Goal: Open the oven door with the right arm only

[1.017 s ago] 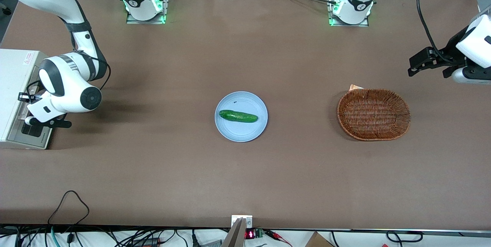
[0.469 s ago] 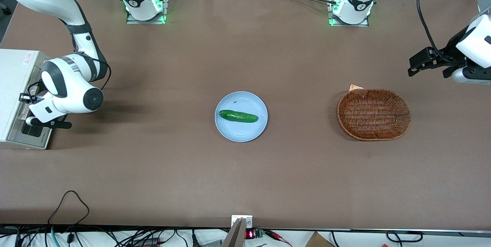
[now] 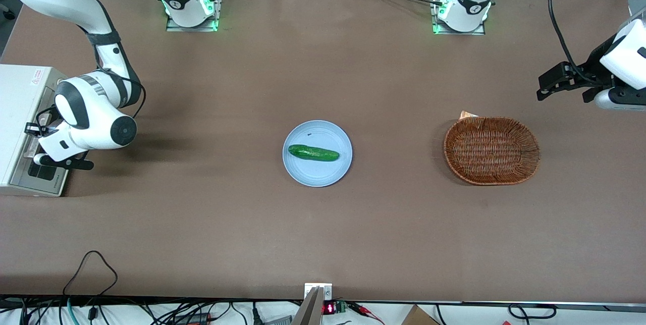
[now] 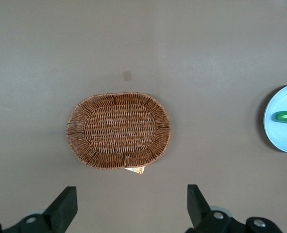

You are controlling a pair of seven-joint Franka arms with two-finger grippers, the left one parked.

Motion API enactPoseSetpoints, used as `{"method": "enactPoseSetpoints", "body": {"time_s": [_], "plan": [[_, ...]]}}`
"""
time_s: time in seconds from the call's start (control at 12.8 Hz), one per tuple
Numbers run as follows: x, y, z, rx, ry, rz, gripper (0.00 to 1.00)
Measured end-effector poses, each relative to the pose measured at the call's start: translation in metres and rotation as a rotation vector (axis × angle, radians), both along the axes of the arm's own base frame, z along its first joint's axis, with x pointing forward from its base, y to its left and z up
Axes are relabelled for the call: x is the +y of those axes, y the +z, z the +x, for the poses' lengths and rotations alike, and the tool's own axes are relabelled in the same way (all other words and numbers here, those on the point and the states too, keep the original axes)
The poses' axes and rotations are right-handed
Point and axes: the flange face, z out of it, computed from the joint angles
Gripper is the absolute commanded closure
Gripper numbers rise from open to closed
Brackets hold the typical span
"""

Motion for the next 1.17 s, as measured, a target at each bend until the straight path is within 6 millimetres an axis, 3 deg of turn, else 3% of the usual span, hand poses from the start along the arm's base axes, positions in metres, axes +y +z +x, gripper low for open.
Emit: {"method": "enactPoseSetpoints", "body": {"time_s": [0.23,0.63,1.17], "plan": [[0.006,0.000,0.001,-0.014,-0.007,0.041,1.00],[0.036,-0.003,0.003,-0.035,-0.011,0.141,1.00],[0.075,-0.034,0.004,-0.019,0.017,0.258,1.00]]}}
